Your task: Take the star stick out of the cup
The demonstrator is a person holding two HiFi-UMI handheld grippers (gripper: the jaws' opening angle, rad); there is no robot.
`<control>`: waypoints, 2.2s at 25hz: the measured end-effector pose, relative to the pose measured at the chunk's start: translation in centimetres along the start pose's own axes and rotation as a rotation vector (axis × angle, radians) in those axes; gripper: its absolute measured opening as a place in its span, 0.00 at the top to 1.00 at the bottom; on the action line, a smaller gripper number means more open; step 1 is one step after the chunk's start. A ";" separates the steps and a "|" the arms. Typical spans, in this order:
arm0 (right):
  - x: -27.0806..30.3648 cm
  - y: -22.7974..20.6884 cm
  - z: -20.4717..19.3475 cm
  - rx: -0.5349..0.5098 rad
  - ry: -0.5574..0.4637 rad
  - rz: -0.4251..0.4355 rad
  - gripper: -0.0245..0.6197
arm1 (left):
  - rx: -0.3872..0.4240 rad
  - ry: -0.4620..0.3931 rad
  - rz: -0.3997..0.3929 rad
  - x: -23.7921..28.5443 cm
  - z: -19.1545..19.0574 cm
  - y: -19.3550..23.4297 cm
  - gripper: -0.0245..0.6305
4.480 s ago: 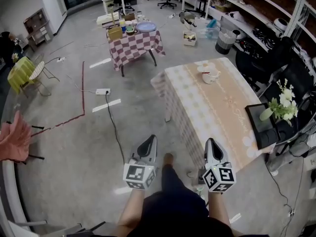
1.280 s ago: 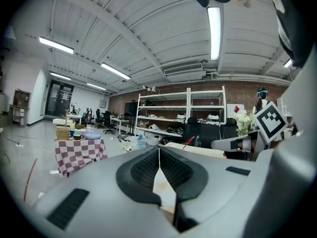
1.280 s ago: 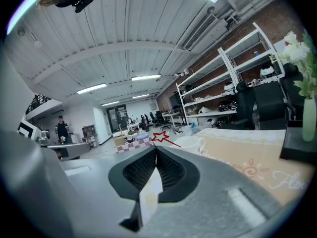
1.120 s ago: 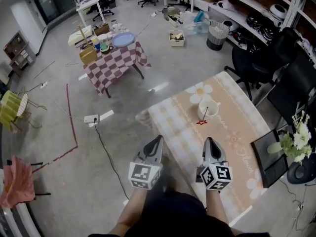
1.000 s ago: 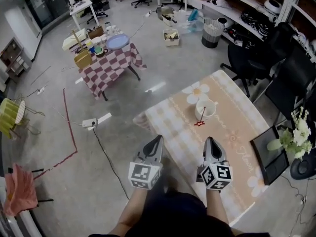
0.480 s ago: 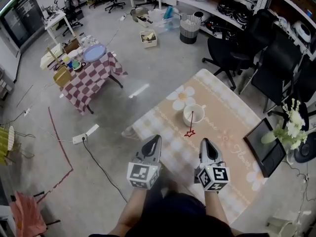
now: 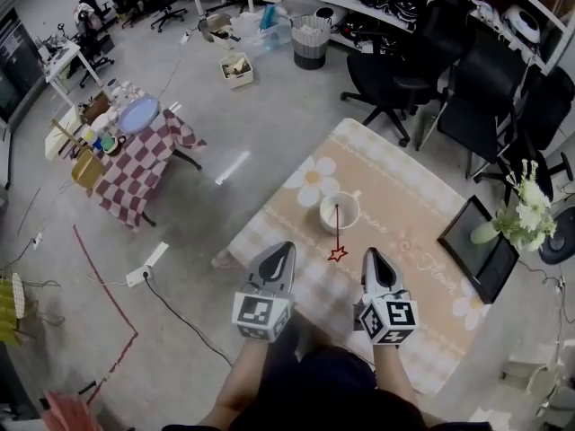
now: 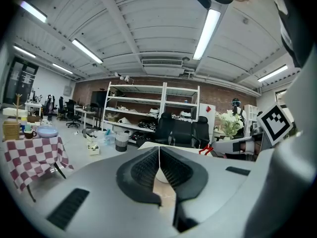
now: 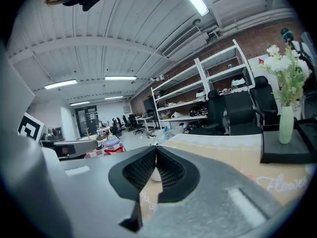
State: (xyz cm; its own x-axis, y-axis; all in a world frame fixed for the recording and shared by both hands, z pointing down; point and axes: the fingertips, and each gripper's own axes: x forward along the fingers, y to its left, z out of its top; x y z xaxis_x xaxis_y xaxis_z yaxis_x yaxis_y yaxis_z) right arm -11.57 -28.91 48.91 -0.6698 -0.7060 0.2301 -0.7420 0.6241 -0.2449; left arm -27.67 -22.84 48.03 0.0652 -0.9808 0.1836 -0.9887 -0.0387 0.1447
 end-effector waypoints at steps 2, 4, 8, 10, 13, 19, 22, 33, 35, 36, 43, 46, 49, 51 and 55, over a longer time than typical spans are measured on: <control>0.2 -0.2 0.1 0.008 -0.007 -0.026 0.96 | 0.002 0.009 -0.026 0.8 0.1 0.3 0.94; 0.5 -0.5 0.3 0.013 -0.012 -0.053 0.96 | 0.004 0.015 -0.053 1.6 0.3 0.4 0.94; 0.9 -1.1 0.7 0.024 -0.019 -0.104 0.96 | 0.011 0.020 -0.108 3.2 0.8 0.4 0.94; 1.1 -1.2 1.0 0.026 -0.028 -0.125 0.96 | 0.013 0.021 -0.135 4.0 0.9 0.4 0.94; 1.3 -1.5 1.2 0.027 -0.038 -0.163 0.96 | 0.019 0.023 -0.182 5.2 1.1 0.2 0.94; 1.3 -1.8 1.6 0.035 -0.054 -0.243 0.96 | 0.030 0.042 -0.273 7.0 1.3 0.0 0.94; 1.1 -1.6 1.4 0.039 -0.061 -0.271 0.96 | 0.031 0.045 -0.314 7.6 1.5 -0.3 0.94; -0.3 -0.4 1.1 0.098 -0.110 -0.354 0.96 | 0.074 0.060 -0.447 8.6 0.4 -0.7 0.94; -0.5 -0.1 0.8 0.100 -0.109 -0.360 0.96 | 0.067 0.067 -0.455 8.5 0.1 -0.5 0.94; -0.7 0.1 0.8 0.101 -0.112 -0.363 0.96 | 0.063 0.071 -0.458 8.4 -0.1 -0.5 0.94; -1.4 1.7 2.4 0.199 -0.197 -0.319 0.96 | 0.043 0.084 -0.477 8.4 -0.8 -0.8 0.94; -1.1 2.4 2.8 0.220 -0.210 -0.282 0.94 | 0.049 0.082 -0.483 8.1 -0.9 -1.0 0.94; -0.6 3.2 2.9 0.231 -0.212 -0.239 0.85 | 0.049 0.076 -0.473 7.9 -0.8 -0.7 0.94; -0.2 3.6 2.9 0.242 -0.208 -0.213 0.83 | 0.048 0.069 -0.466 7.7 -0.6 -0.3 0.94; 0.8 4.5 2.6 0.260 -0.188 -0.164 0.74 | 0.050 0.062 -0.451 7.5 -0.6 0.4 0.94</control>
State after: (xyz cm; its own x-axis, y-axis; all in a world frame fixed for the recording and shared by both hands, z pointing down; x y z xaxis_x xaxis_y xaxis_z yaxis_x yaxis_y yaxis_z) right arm -15.41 -27.54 45.54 -0.5072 -0.8542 0.1147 -0.7909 0.4084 -0.4557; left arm -27.49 -30.10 50.01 0.4969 -0.8508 0.1706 -0.8649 -0.4697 0.1768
